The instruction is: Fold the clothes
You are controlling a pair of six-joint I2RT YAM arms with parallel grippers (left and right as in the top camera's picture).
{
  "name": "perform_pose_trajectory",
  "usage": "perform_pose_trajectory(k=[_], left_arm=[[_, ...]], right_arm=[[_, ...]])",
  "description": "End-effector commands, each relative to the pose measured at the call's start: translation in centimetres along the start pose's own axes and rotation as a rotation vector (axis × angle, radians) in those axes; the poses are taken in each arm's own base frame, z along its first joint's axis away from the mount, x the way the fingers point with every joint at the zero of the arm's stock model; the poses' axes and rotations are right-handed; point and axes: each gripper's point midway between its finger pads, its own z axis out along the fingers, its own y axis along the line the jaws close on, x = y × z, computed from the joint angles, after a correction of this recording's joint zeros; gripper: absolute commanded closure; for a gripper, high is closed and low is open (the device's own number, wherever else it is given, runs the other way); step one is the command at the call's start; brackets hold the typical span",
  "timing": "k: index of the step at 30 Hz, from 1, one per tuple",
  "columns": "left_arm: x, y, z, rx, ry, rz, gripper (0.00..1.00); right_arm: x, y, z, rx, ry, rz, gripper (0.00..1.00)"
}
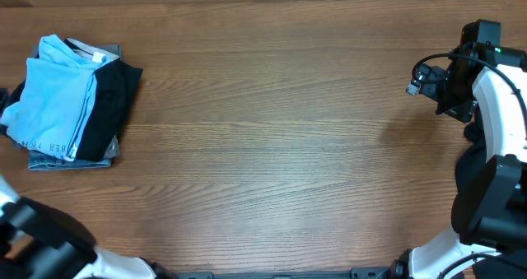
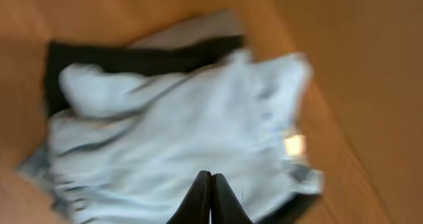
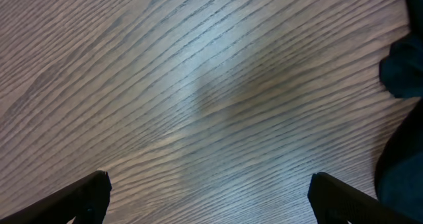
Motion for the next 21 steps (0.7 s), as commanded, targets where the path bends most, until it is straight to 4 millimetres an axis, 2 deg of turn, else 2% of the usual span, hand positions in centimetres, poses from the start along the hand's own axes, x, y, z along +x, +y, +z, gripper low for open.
perform_pose_trajectory(k=[1,5,10,15,21], left_arm=[[1.0,-1.4,1.6,-0.116,-0.018,0.060,0.96],[2.9,-2.0,4.5,-0.199,0.016,0.119,0.96],[7.4,-4.3,8.6,-0.132,0.167,0.214,0.96],[12.0,-6.3,8.7,-0.081,0.322,0.233,0.96],[14.9,-8.2,9.4,-0.047,0.390,0.277,0.96]], right_arm=[[-0.4,0.1,-0.6,0.002,-0.024,-0.002,0.00],[-0.4,0.1,-0.6,0.002,-0.024,-0.001,0.00],[-0.4,0.1,-0.6,0.002,-0.024,-0.002,0.00],[-0.4,0.1,-0.6,0.002,-0.024,-0.002,0.00],[-0.4,0.1,-0.6,0.002,-0.024,-0.002,0.00]])
